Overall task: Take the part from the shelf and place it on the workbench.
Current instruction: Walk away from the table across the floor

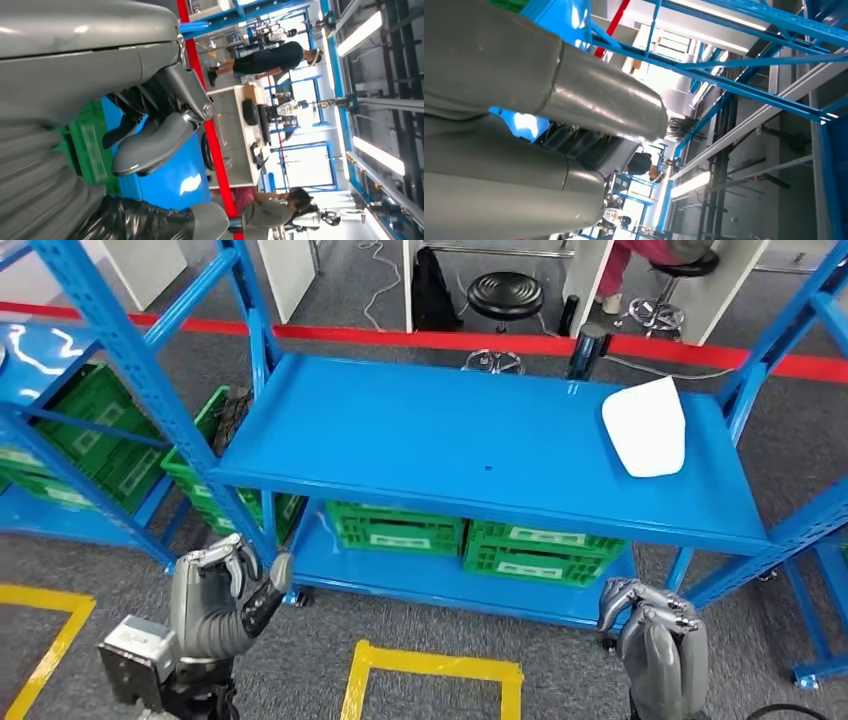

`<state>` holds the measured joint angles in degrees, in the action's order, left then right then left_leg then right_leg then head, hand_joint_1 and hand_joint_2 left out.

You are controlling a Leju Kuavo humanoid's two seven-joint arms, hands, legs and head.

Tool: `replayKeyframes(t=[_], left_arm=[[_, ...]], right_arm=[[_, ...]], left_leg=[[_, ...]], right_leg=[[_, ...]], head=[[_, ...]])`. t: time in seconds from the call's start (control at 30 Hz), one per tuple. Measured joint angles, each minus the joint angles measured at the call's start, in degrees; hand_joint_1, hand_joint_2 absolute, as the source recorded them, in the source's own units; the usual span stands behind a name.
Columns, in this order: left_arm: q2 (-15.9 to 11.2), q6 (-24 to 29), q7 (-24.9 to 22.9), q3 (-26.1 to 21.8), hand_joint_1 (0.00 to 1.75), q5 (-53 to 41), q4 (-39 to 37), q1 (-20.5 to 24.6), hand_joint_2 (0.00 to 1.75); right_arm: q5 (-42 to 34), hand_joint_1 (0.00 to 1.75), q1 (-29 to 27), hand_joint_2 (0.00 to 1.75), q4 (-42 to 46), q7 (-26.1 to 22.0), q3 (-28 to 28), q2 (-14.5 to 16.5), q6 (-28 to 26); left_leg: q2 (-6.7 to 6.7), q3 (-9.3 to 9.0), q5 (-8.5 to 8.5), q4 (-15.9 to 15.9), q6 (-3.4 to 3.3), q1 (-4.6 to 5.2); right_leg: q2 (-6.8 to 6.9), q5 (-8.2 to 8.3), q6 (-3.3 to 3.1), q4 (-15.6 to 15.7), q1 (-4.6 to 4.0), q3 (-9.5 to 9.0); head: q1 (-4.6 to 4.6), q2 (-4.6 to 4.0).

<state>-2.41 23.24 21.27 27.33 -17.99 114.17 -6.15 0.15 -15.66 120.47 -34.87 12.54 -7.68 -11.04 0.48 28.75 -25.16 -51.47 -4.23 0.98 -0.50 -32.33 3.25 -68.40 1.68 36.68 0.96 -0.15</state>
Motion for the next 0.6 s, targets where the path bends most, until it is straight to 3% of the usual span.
replayKeyframes(t=[0.03, 0.07, 0.1, 0.17, 0.23, 0.3, 0.33, 0.37, 0.43, 0.47, 0.5, 0.53, 0.57, 0.6], left_arm=[[0.0, -0.05, 0.02, -0.01, 1.75, -0.01, -0.04, 0.0, 1.75], [0.01, -0.09, 0.04, -0.01, 1.75, -0.04, -0.08, 0.0, 1.75], [0.01, -0.11, 0.08, -0.01, 1.75, -0.09, -0.11, 0.0, 1.75], [0.01, -0.11, 0.14, -0.03, 1.75, -0.22, -0.13, 0.01, 1.75], [0.01, -0.13, 0.16, -0.03, 1.75, -0.36, -0.1, 0.07, 1.75], [0.02, -0.16, 0.16, 0.01, 1.75, -0.46, -0.09, 0.1, 1.75], [0.02, -0.18, 0.15, 0.02, 1.75, -0.49, -0.09, 0.08, 1.31], [0.01, -0.18, 0.15, 0.02, 1.75, -0.5, -0.09, 0.1, 0.87], [0.01, -0.18, 0.15, 0.03, 0.87, -0.51, -0.08, 0.14, 0.0], [0.01, -0.18, 0.11, 0.03, 0.44, -0.46, -0.09, 0.14, 0.0], [0.01, -0.17, 0.03, 0.03, 0.0, -0.3, -0.1, 0.12, 0.0], [0.01, -0.17, -0.08, 0.03, 0.0, -0.01, -0.11, 0.11, 0.0], [0.01, -0.16, -0.21, 0.03, 0.0, 0.36, -0.11, 0.1, 0.0], [0.01, -0.15, -0.3, 0.02, 0.0, 0.72, -0.12, 0.11, 0.0]], right_arm=[[-0.03, 1.75, 0.02, 0.0, -0.29, 0.03, 0.04, 0.01, 0.07], [-0.02, 1.75, 0.06, 0.0, -0.57, 0.07, 0.1, 0.01, 0.11], [0.02, 1.75, 0.14, 0.0, -0.81, 0.11, 0.18, 0.01, 0.13], [0.13, 1.75, 0.46, 0.0, -1.18, 0.26, 0.35, 0.02, 0.1], [0.26, 1.75, 0.76, 0.0, -1.44, 0.4, 0.59, 0.12, 0.02], [0.35, 1.75, 0.85, 0.0, -1.65, 0.46, 0.84, 0.22, -0.09], [0.37, 1.75, 0.88, 0.0, -1.76, 0.47, 0.94, 0.26, -0.13], [0.39, 1.51, 0.92, 0.0, -1.84, 0.48, 1.02, 0.3, -0.13], [0.43, 0.64, 0.98, 0.0, -1.92, 0.5, 1.15, 0.38, -0.15], [0.45, 0.21, 0.99, 0.44, -1.98, 0.57, 1.19, 0.4, -0.2], [0.5, 0.0, 0.98, 0.87, -2.06, 0.68, 1.21, 0.42, -0.3], [0.58, 0.0, 0.98, 1.31, -2.15, 0.8, 1.22, 0.43, -0.45], [0.72, 0.0, 0.97, 1.75, -2.23, 0.92, 1.23, 0.44, -0.6], [0.87, 0.0, 0.97, 1.75, -2.28, 0.97, 1.24, 0.45, -0.75]], left_leg=[[-0.05, 0.09, -0.1, -0.2, 0.02, 0.09], [-0.13, 0.15, -0.23, -0.45, 0.07, 0.13], [-0.23, 0.19, -0.41, -0.78, 0.2, 0.12], [-0.41, 0.35, -0.96, -1.65, 0.71, 0.27], [-0.52, 1.1, -1.53, -2.56, 1.14, 0.56], [-0.56, 1.92, -1.73, -3.19, 1.39, 0.54], [-0.55, 2.2, -1.94, -3.65, 1.64, 0.42], [-0.54, 2.7, -2.66, -4.78, 2.0, 0.27], [-0.48, 5.28, -5.81, -10.31, 2.9, -0.21], [-0.44, 7.29, -7.79, -14.44, 3.28, -0.47], [-0.42, 9.28, -9.29, -18.36, 3.48, -0.67], [-0.42, 10.68, -9.93, -20.98, 3.48, -0.77], [-0.42, 11.01, -9.4, -21.35, 3.2, -0.76], [-0.44, 10.21, -7.88, -19.4, 2.63, -0.63]], right_leg=[[0.01, -0.44, 0.12, -2.2, -0.02, 1.02], [0.02, 0.3, 0.23, -1.92, -0.01, 0.9], [0.05, 1.96, 0.33, 0.66, 0.02, -0.36], [0.17, 5.2, 0.47, 8.65, 0.16, -4.3], [0.1, 6.11, -0.05, 12.87, 0.27, -6.61], [-0.06, 6.04, -0.94, 12.84, 0.25, -6.78], [-0.05, 6.08, -1.24, 12.67, 0.23, -6.67], [-0.03, 6.14, -1.5, 12.58, 0.26, -6.59], [-0.01, 6.26, -1.85, 12.56, 0.27, -6.44], [-0.01, 6.31, -1.94, 12.57, 0.24, -6.32], [-0.01, 6.34, -1.98, 12.56, 0.16, -6.21], [-0.01, 6.35, -2.0, 12.56, 0.06, -6.14], [-0.01, 6.36, -2.01, 12.56, -0.11, -6.13], [-0.04, 6.36, -2.02, 12.6, -0.36, -6.17]], head=[[-0.33, 0.0], [-0.58, 0.0], [-0.87, 0.0], [-1.69, 0.0], [-1.94, 0.0], [-1.39, 0.01], [-1.17, 0.01], [-0.96, 0.01], [-0.38, 0.0], [0.02, 0.0], [0.33, 0.0], [0.58, 0.0], [0.88, 0.0], [1.18, 0.0]])
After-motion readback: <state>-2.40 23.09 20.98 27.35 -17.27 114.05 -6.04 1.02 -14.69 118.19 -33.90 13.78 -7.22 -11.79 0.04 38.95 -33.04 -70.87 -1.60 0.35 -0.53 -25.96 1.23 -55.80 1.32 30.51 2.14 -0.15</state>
